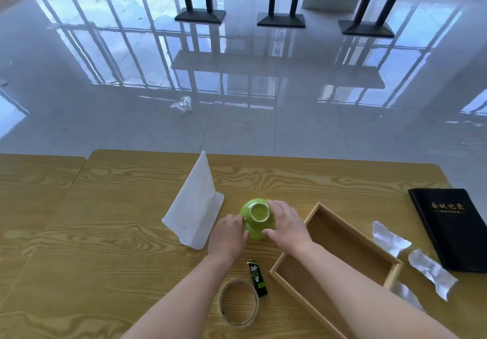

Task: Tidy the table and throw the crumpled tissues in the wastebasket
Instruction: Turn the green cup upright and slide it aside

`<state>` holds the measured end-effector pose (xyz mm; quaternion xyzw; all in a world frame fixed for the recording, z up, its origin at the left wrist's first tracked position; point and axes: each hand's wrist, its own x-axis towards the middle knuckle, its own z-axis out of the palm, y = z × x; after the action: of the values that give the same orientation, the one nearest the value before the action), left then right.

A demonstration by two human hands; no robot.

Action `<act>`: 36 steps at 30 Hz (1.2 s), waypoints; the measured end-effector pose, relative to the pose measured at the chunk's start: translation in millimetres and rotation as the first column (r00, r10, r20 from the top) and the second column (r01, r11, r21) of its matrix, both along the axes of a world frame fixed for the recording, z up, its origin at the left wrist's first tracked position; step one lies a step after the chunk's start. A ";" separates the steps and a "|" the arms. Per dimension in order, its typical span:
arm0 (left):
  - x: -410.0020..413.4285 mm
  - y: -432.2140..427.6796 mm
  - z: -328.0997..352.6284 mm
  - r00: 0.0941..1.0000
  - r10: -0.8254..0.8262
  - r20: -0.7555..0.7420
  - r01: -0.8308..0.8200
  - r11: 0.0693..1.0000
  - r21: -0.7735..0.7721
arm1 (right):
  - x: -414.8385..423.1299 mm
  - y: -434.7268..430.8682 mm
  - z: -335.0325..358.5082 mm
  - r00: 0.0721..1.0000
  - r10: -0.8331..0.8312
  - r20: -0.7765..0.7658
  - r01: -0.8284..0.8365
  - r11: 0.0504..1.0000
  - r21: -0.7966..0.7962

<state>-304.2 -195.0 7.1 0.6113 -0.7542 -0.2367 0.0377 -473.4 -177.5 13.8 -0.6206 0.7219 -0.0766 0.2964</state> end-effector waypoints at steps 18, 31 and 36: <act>20.5 6.4 14.2 0.402 0.755 -0.517 -0.231 0.631 0.741 | -26.2 -6.1 30.4 0.869 -0.035 0.494 0.039 0.999 0.002; 35.3 44.2 -10.3 0.309 0.858 -0.409 -0.345 0.502 0.793 | 12.9 -26.2 3.9 0.948 -0.160 0.275 0.121 0.981 0.153; 46.0 56.7 -12.0 0.664 0.608 -0.435 -0.353 0.768 0.535 | 15.3 -30.0 8.0 0.945 -0.161 0.286 0.141 0.986 0.089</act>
<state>-258.2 -138.3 -4.8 0.6818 -0.4440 -0.5447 0.2033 -458.1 -207.5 21.8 -0.5351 0.7176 -0.1656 0.4138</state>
